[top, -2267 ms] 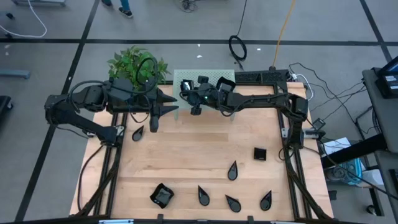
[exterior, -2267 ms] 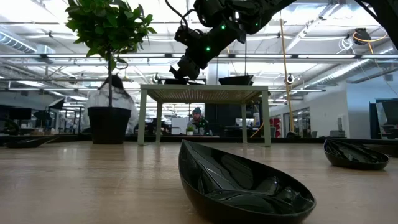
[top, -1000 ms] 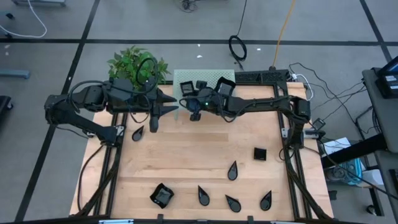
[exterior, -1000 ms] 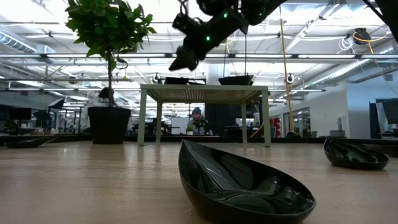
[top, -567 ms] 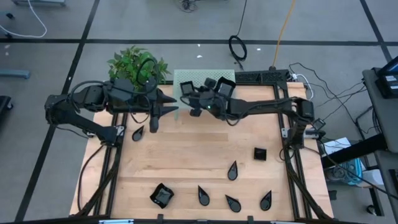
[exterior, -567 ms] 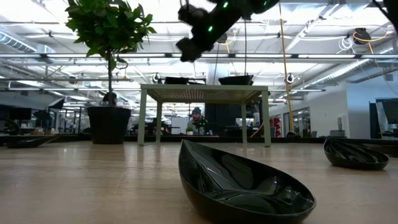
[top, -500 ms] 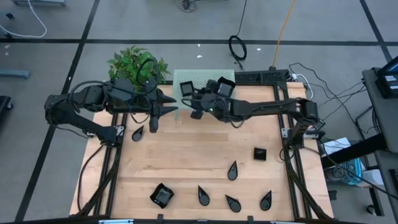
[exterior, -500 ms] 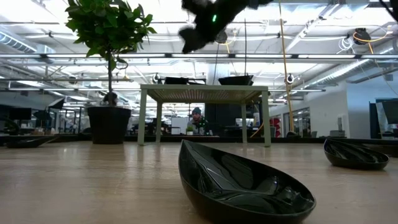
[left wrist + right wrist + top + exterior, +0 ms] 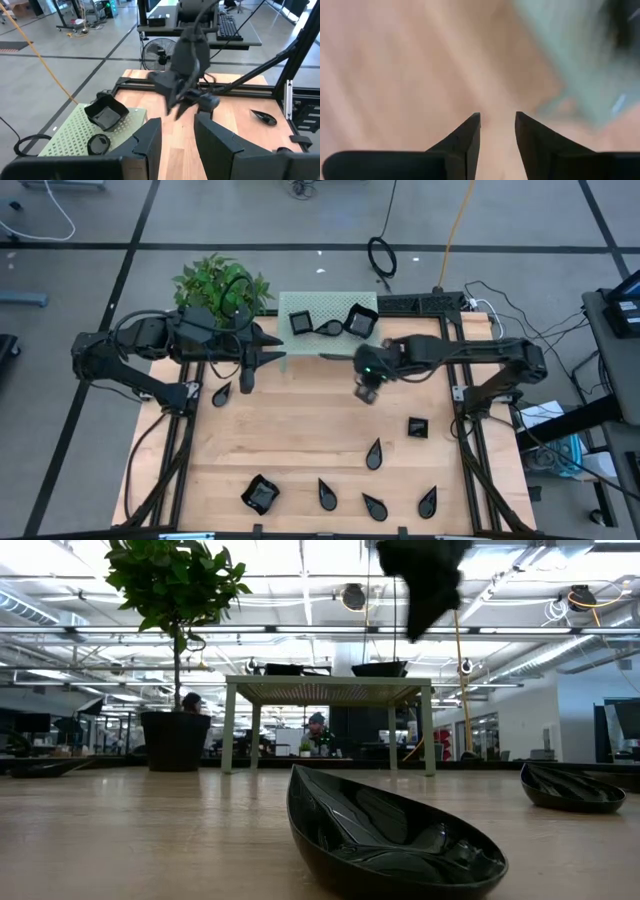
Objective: Pick & Place Mini shaped plates
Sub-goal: Stack the square plate on top of the other square plate on the shelf
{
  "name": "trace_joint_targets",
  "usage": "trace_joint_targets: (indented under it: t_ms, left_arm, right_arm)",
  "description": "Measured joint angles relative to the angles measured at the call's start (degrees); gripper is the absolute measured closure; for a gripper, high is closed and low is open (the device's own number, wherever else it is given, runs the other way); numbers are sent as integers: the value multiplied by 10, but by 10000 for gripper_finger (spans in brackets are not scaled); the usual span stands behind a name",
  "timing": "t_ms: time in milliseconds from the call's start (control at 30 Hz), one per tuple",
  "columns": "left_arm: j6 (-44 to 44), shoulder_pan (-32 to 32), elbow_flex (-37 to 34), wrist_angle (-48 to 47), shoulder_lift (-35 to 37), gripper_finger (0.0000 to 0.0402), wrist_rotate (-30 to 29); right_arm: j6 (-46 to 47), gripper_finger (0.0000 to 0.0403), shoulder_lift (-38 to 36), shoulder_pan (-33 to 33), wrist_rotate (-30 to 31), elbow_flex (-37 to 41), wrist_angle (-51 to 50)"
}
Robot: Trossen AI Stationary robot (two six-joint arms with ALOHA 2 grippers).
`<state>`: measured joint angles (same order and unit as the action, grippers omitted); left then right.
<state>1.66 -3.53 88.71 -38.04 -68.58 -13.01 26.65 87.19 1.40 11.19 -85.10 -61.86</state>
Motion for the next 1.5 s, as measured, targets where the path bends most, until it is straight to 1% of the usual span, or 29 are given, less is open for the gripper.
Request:
trace_joint_targets:
  t_ms: [67,133,233,367,533,633,733,900,1200,1300,1433,1500]
  left_arm:
    - [0,0,0,0,0,282,0]
    - [0,0,0,-5,0,282,0]
    - [0,0,0,-17,0,282,0]
    - [1,0,0,-38,0,282,0]
    - [1,0,0,-38,0,282,0]
    - [1,0,0,-38,0,282,-1]
    - [2,0,0,-37,0,282,-1]
    - [4,0,0,-31,0,282,-2]
    - [3,0,0,9,0,282,-5]
    - [3,0,0,10,0,282,-5]
    - [3,0,0,10,0,282,-5]
    - [3,0,0,10,0,282,-5]
  right_arm:
    - [14,294,-15,-9,-25,16,-67]
    - [16,293,-28,-21,-32,44,-115]
    - [11,293,-53,-31,-78,109,-137]
    - [7,293,-88,-36,-142,215,-102]
    - [-9,296,-121,-35,-200,341,-13]
    - [-15,301,-129,-35,-219,399,23]
    - [-18,304,-128,-35,-219,440,40]
    - [-19,305,-129,-35,-215,478,81]
    - [-21,311,-130,-35,-220,511,147]
    - [-20,331,-130,-35,-220,512,149]
    - [-19,385,-130,-35,-227,512,157]
    - [-14,395,-130,-35,-228,512,158]
